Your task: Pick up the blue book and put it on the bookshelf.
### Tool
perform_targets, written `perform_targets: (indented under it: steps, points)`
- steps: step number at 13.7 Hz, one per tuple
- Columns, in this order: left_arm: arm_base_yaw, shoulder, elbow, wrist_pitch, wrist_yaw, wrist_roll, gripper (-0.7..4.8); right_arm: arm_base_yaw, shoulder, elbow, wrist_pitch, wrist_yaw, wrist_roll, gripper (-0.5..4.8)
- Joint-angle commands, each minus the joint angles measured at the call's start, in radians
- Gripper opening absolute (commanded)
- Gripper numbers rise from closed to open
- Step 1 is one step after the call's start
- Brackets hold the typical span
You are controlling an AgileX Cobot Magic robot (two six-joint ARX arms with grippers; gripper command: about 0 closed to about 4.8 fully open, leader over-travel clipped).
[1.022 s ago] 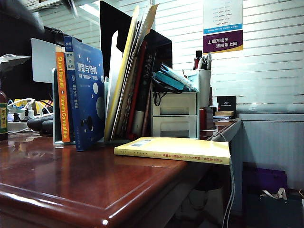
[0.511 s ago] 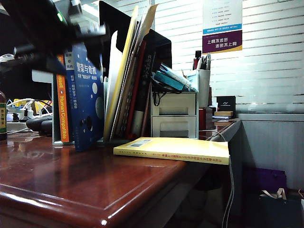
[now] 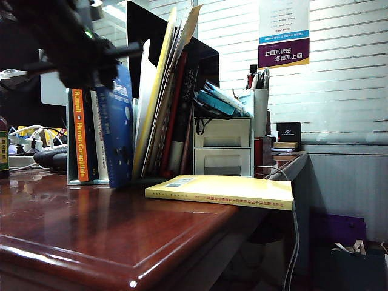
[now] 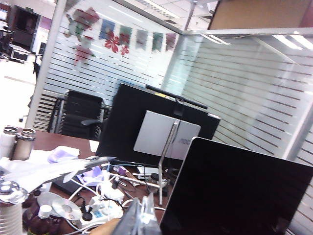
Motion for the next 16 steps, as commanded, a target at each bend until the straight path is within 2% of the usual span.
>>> perform_targets:
  steps: [1,2,3,6,10,11,12,13,15,16]
  points:
    - [0.011,0.089,0.035,0.212,-0.049,0.025,-0.05,0.001,-0.007,0.004,0.009,-0.040,0.005,-0.01]
    - [0.021,0.129,0.068,0.294,-0.079,0.073,-0.05,0.001,-0.011,0.004,-0.019,-0.042,0.005,-0.01]
    - [0.024,0.140,0.090,0.304,-0.076,0.080,-0.05,0.001,-0.011,0.004,-0.034,-0.042,0.005,-0.01]
    - [0.030,0.176,0.172,0.301,-0.073,0.094,-0.05,0.001,-0.011,0.004,-0.037,-0.043,0.005,-0.01]
    - [0.031,0.277,0.268,0.279,-0.002,0.129,0.00,0.001,-0.013,0.004,-0.037,-0.043,0.005,-0.01]
    - [0.031,0.285,0.268,0.253,-0.003,0.129,0.74,0.001,-0.016,0.004,-0.037,-0.043,0.005,-0.01]
    - [0.032,0.282,0.268,0.267,-0.005,0.130,3.08,0.000,-0.016,0.004,-0.037,-0.042,0.005,-0.01]
    - [0.032,0.273,0.269,0.275,-0.002,0.133,3.37,0.000,-0.016,0.004,-0.037,-0.040,0.004,-0.01]
    - [0.019,0.150,0.269,0.266,-0.006,0.157,3.35,-0.004,-0.016,0.004,-0.044,-0.032,0.004,-0.01]
    - [0.017,0.077,0.269,0.262,-0.011,0.183,2.78,-0.018,-0.016,0.003,-0.057,-0.066,0.005,-0.01]
